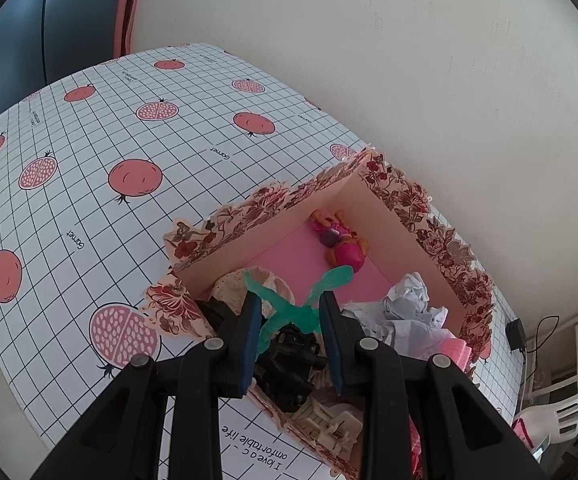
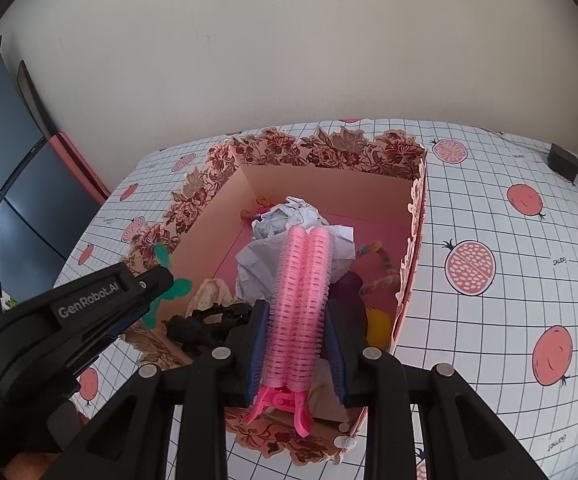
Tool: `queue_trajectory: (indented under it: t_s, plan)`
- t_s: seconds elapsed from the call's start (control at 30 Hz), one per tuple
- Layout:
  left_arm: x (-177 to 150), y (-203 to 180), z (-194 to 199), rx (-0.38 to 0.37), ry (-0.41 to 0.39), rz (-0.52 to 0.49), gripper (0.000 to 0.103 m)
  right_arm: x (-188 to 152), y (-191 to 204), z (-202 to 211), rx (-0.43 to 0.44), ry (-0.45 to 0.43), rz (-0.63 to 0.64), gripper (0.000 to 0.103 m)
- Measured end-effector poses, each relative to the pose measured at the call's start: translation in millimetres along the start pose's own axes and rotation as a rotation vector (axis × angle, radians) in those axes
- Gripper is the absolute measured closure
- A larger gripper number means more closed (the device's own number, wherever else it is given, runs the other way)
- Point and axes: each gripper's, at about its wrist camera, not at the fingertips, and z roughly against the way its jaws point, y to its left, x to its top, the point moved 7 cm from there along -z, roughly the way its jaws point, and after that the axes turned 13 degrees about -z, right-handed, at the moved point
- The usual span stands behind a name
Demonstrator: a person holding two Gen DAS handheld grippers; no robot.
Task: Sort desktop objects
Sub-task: 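Lower both grippers into the box and open them to release the toy and clip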
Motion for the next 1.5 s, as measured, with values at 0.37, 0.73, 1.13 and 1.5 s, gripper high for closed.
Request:
queue_trajectory:
  t_s: [0.37,0.73,1.13,1.5]
  plan:
    - [1,-4,-1,0.009,0.000,-0.020,0.072,1,-3,-3,0.001,0.005,0.000,0.073]
    - [3,-3,1,-0.003,0.001,-0.004,0.056,2,-3,-1,0.006,0.007,-0.015,0.071]
    - [10,-1,13,-0.020,-0.030,0.013,0.035,9,2,13,0.023,-0.034,-0.014,0.059]
    - [22,1,34,-0.011,-0.082,0.006,0.017,20,3,33,0.032,-0.089,-0.008,0.032]
